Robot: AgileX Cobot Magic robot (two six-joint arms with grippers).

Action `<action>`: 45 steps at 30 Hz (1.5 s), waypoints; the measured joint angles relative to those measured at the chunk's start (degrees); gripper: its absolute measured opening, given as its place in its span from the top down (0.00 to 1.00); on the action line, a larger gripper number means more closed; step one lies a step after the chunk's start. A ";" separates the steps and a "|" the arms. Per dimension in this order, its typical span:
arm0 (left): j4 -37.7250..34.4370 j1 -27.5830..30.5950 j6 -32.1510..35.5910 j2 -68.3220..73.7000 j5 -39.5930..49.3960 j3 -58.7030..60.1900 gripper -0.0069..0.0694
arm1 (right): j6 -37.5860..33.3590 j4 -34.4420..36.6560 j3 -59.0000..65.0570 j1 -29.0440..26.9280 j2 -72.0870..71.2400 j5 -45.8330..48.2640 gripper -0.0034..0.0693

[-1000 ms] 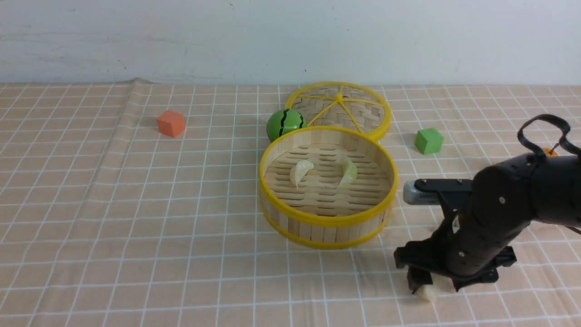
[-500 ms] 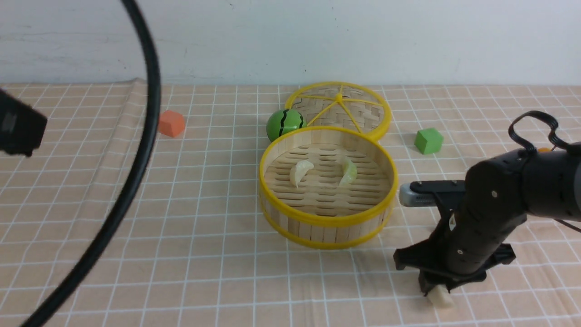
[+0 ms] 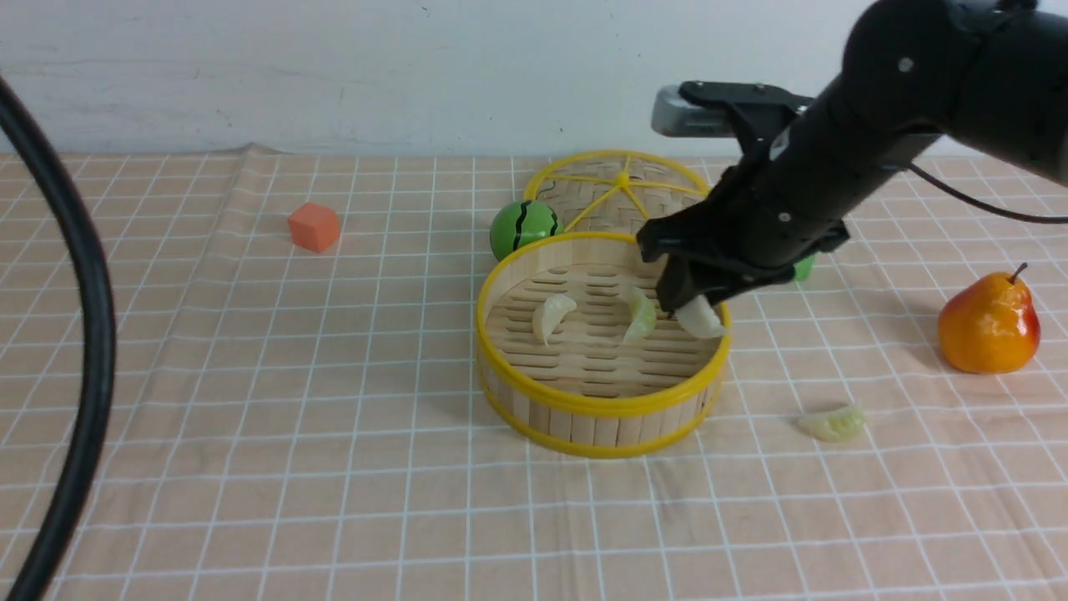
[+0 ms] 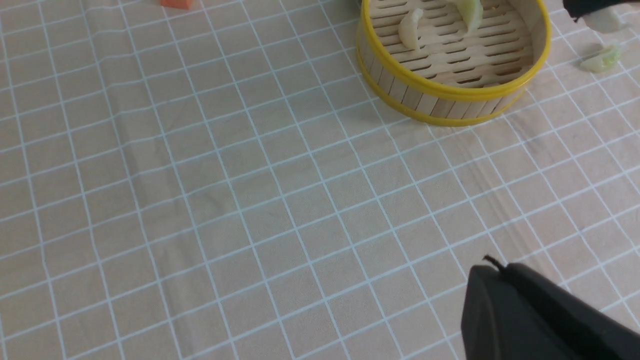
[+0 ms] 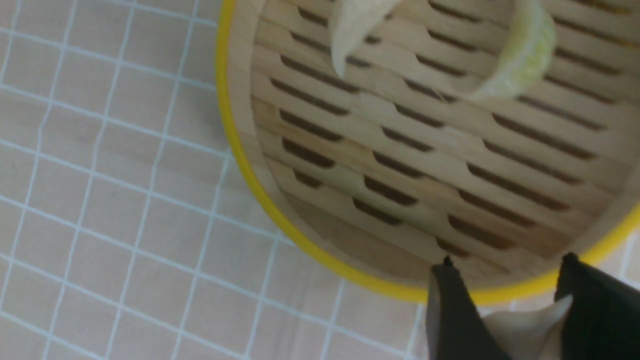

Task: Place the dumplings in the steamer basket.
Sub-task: Use the right arm to put the dumpling into the steamer, then use the right arm to grab a dumpling

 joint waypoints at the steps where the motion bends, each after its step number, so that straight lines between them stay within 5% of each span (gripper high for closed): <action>1: 0.00 0.00 0.00 0.00 0.06 0.06 0.93 | -0.24 0.05 -1.89 0.57 1.94 0.14 0.59; 15: 0.88 0.00 0.00 0.00 0.11 0.06 0.93 | -1.64 -6.92 -15.64 6.78 21.72 -0.79 0.58; 22: 2.21 0.00 0.00 0.00 0.11 0.12 0.93 | -2.12 -7.10 -19.92 6.78 22.15 4.33 0.32; 26: 1.93 0.00 0.00 0.00 -0.05 0.12 0.93 | -8.23 -8.03 -23.86 6.78 18.52 13.65 0.21; 37: -8.31 0.00 3.22 5.84 -7.44 0.12 0.93 | -17.92 -15.49 -12.83 1.36 1.32 16.73 0.27; 45: -19.77 0.00 14.11 11.83 -5.92 0.13 0.93 | -35.71 -13.57 1.41 -8.19 -1.53 16.69 0.33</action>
